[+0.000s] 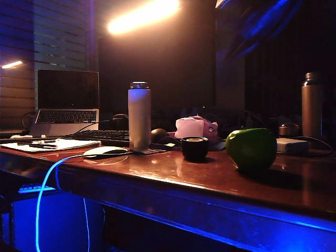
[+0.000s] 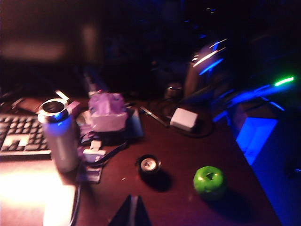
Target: Stack the black thermos bottle cap from the table onto the green apple.
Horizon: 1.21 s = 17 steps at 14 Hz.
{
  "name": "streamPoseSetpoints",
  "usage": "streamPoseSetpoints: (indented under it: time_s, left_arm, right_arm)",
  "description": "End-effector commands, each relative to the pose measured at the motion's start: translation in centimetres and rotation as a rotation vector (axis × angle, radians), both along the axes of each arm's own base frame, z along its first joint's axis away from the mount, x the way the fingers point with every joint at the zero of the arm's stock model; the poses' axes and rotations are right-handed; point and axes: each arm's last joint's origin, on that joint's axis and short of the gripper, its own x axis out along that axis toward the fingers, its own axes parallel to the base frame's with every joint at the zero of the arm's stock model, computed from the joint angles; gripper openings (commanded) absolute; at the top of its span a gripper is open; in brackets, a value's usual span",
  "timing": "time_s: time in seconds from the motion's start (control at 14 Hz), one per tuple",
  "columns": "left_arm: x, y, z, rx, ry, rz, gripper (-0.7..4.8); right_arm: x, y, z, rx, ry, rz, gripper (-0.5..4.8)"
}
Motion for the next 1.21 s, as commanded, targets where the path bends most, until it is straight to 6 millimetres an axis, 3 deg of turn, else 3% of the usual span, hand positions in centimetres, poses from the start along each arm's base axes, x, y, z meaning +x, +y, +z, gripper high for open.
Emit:
streamPoseSetpoints:
  time_s: [0.07, 0.14, 0.21, 0.28, 0.36, 0.64, 1.21]
  left_arm:
    - [-0.2, 0.0, 0.3, 0.001, -0.020, 0.000, -0.03]
    - [-0.2, 0.0, 0.3, 0.001, -0.021, 0.000, -0.03]
    - [-0.2, 0.0, 0.3, 0.001, -0.021, 0.001, -0.03]
    - [-0.2, 0.0, 0.3, 0.001, -0.021, 0.000, -0.03]
    - [-0.2, 0.0, 0.3, 0.002, -0.021, 0.000, -0.03]
    - [-0.3, 0.0, 0.3, 0.001, -0.022, 0.000, -0.03]
    - [-0.2, 0.0, 0.4, 0.001, -0.034, 0.000, -0.03]
  right_arm:
    - [2.0, 3.2, -3.6, -0.062, 0.018, 0.042, -0.01]
    - [2.4, 4.3, -5.2, -0.087, 0.049, 0.048, 0.05]
    - [2.7, 5.2, -6.6, -0.117, 0.074, 0.054, 1.43]
    - [2.9, 6.2, -7.9, -0.143, 0.096, 0.066, 4.45]
    - [3.0, 6.7, -8.5, -0.147, 0.107, 0.081, 4.79]
    - [4.4, 7.3, -10.8, -0.153, 0.075, 0.068, 4.79]
    - [5.4, 7.8, -14.3, -0.171, 0.135, 0.078, 4.79]
